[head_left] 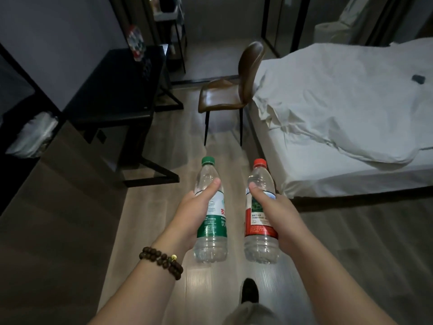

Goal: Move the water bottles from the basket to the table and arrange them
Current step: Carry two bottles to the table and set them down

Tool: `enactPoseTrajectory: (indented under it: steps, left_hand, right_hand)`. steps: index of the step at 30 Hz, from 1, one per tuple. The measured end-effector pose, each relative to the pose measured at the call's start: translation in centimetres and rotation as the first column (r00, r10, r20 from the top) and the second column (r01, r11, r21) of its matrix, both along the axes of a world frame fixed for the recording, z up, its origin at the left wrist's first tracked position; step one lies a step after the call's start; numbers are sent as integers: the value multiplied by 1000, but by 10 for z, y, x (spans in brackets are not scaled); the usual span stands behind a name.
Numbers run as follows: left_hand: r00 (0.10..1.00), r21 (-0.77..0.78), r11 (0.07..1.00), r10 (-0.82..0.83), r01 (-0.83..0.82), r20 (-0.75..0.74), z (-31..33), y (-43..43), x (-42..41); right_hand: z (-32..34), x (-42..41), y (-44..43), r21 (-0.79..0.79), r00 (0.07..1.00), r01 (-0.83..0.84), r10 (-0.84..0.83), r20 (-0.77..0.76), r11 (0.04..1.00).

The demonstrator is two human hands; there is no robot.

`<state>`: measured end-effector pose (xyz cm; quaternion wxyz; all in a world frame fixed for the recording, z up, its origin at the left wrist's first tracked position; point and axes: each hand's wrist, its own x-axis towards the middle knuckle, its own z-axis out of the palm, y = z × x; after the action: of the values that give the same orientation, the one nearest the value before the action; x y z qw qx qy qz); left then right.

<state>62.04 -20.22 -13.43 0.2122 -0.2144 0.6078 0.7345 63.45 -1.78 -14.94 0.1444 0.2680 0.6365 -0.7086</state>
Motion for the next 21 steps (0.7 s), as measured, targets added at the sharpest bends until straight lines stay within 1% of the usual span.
enactPoseTrajectory:
  steps: [5,9,13,17,19,21]
  left_hand:
    - [996,-13,996,88,-88,6,15,8,-101]
    - [990,-17,991,134,-134,32,11,1,-176]
    - [987,7,987,157,-158,37,-3,-12,-261]
    - [986,28,986,162,-163,35,-18,-28,-364]
    - [987,31,987,159,-160,34,-15,-37,-419]
    - [990,45,989,142,-143,25,-6,-47,-469]
  right_hand:
    - [21,-118,18,40,998,-61,62,-13,997]
    - [25,-202,13,53,995,-94,95,-8,994]
    - [16,-293,-4,58,992,-128,128,0,990]
    - [14,-393,-26,111,990,-142,143,-5,984]
    - [21,-443,-35,146,989,-146,149,-9,978]
    - [29,-489,-43,149,987,-158,161,-10,976]
